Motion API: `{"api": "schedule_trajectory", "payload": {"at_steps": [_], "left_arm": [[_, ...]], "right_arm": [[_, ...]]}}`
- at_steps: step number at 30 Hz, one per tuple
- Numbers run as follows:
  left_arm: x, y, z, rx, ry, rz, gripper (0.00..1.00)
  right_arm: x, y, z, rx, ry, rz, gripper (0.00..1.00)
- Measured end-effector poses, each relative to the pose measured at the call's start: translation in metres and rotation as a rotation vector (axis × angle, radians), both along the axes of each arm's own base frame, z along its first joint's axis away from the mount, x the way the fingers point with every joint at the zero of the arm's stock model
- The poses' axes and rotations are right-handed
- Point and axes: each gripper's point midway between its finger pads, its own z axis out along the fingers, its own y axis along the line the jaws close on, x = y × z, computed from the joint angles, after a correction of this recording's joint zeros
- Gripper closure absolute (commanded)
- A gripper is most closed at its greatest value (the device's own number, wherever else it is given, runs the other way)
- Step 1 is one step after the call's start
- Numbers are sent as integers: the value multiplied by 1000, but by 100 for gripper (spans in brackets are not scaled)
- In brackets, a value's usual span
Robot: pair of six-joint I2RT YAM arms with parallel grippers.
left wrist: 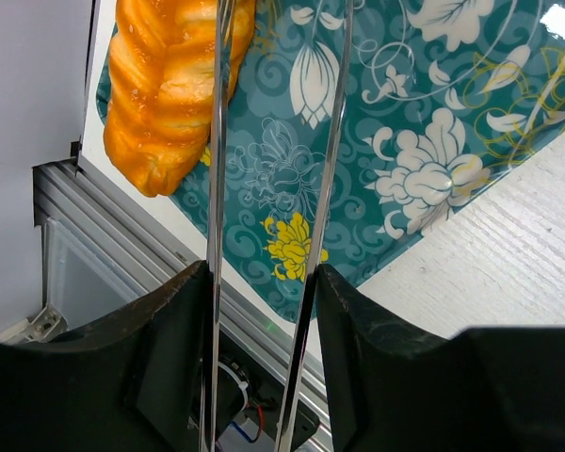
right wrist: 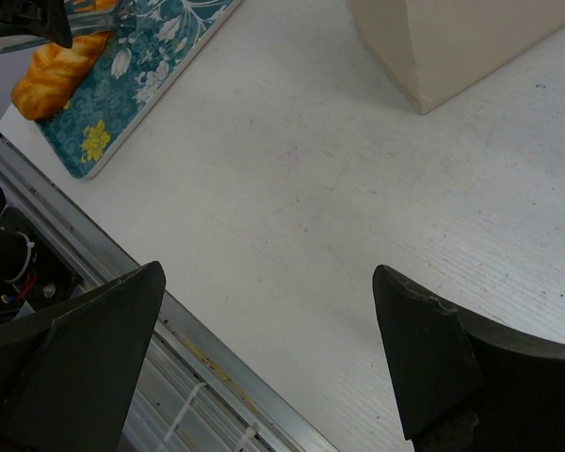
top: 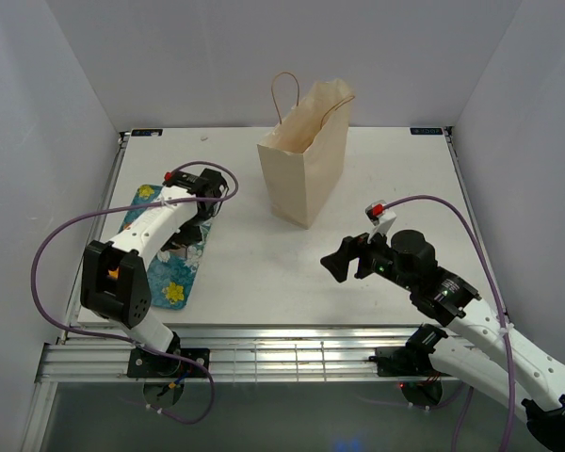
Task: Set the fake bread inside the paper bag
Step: Pick up the fake bread from the plate.
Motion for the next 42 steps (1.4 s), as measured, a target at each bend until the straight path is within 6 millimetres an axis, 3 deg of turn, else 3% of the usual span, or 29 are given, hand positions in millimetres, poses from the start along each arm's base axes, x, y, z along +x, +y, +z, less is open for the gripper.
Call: {"api": "schedule_trajectory", "payload": {"at_steps": [8,23,36,42], "left_arm": [[5,14,9,1,-12,29,44],[21,11,30,-20,-74,5,44],[13,38,32,-10,-65,73,40],[13,41,30,-9,-55,85,40]], "right_arm": [[1,-2,1,-5,-11,-13,3],[1,-1,1,-10,-16,-16,3],[0,-1,1,-13,-19,-11,3],[1,-1,1,-17,-26,-13,3]]}}
